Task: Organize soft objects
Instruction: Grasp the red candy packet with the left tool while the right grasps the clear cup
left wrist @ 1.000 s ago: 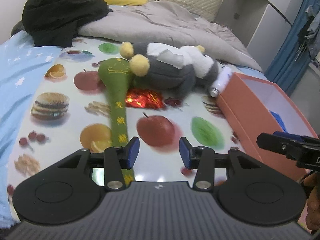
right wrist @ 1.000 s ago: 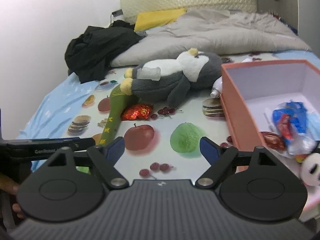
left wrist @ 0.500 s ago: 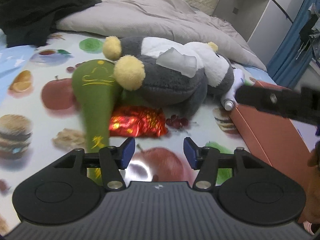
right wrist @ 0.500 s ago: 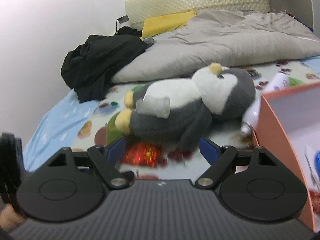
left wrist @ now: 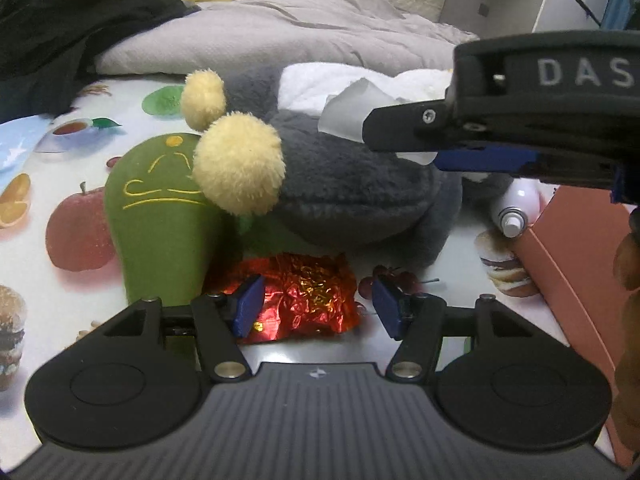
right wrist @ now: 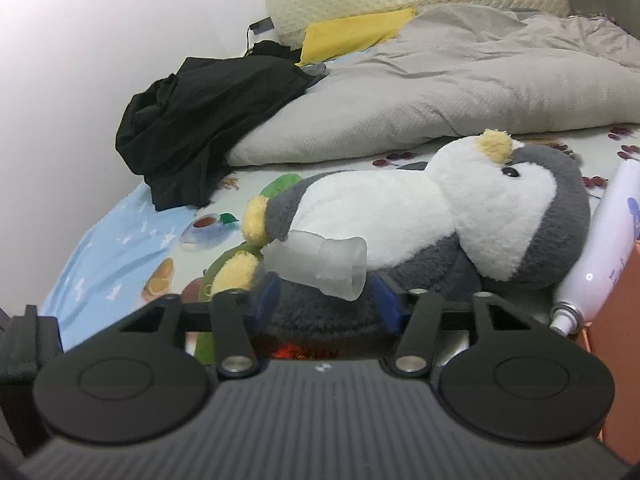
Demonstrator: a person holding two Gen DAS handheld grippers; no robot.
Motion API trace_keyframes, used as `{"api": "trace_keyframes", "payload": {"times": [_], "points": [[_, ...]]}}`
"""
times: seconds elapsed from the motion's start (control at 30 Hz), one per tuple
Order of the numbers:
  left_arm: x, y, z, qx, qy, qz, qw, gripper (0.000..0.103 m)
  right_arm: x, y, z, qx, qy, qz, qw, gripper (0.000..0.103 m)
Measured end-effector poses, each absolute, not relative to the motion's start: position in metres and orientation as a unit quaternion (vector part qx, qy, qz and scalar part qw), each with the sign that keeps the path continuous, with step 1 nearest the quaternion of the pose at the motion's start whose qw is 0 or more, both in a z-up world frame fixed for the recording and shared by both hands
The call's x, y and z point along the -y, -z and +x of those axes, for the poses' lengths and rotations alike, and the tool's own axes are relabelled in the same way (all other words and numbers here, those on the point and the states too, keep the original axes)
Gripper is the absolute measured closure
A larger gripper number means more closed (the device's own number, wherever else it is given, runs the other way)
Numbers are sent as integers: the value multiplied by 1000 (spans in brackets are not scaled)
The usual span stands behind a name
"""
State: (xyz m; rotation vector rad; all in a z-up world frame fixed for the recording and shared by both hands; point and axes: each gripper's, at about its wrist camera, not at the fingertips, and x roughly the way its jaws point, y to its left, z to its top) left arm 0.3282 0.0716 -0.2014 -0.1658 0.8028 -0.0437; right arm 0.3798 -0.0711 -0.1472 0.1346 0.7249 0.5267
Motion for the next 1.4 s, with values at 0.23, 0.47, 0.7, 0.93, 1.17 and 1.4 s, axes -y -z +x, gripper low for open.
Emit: {"api": "trace_keyframes", "payload": {"times": [0.23,0.47,0.7,0.93,1.17,1.4], "points": [[-72,208,330,-396,18,-81,915,58,71,147,381,-340,-247,58,905,74],[-72,205,320,-396,24,-90,913,62,77,143,372,-342,-244,53,906,85],[-69,195,299,-396,21,-104,912,62,87,137,353,-346,-235,51,907,93],[-57,188,269,-403,29,-108,908,62,106,136,321,-357,-218,48,907,94],[-41,188,235,-416,40,-101,903,62,132,147,281,-379,-191,48,904,94],[-28,185,209,-429,54,-97,896,62,154,159,235,-402,-167,48,899,94]]}}
